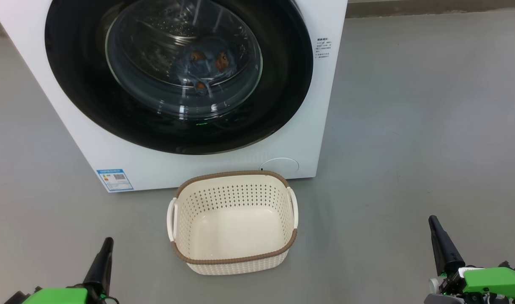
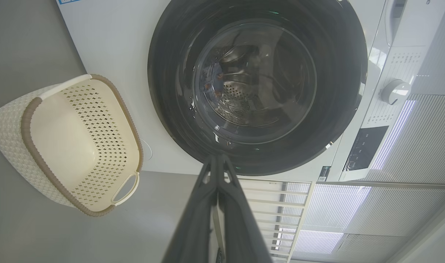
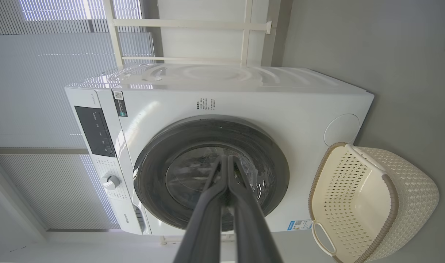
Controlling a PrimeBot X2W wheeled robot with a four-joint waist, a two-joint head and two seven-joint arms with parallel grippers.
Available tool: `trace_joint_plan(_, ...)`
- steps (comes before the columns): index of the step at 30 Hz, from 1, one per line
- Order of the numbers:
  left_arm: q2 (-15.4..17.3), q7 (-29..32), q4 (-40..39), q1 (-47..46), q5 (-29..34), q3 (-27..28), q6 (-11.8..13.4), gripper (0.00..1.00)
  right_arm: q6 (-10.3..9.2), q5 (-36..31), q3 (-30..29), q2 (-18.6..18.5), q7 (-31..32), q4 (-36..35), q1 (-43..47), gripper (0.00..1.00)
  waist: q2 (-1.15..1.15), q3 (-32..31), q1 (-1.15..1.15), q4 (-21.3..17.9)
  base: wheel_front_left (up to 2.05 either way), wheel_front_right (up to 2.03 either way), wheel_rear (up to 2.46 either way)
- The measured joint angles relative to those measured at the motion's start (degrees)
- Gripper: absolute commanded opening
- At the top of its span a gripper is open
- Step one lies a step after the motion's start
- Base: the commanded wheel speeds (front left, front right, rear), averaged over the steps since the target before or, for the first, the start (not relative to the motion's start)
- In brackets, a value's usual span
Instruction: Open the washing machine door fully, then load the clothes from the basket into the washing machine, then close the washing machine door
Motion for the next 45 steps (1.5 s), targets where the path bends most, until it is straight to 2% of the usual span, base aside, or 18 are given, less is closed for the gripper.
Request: trace_joint_plan(45,-0.33,0.42,0.01,-0.02,0.09,0.24,0.00,0.00,0.00,-0.01,-0.27,0.19,0.16,0.01,0.00,0.00,0.00,0.00,0.00,0.00,0.00,0.00,0.00)
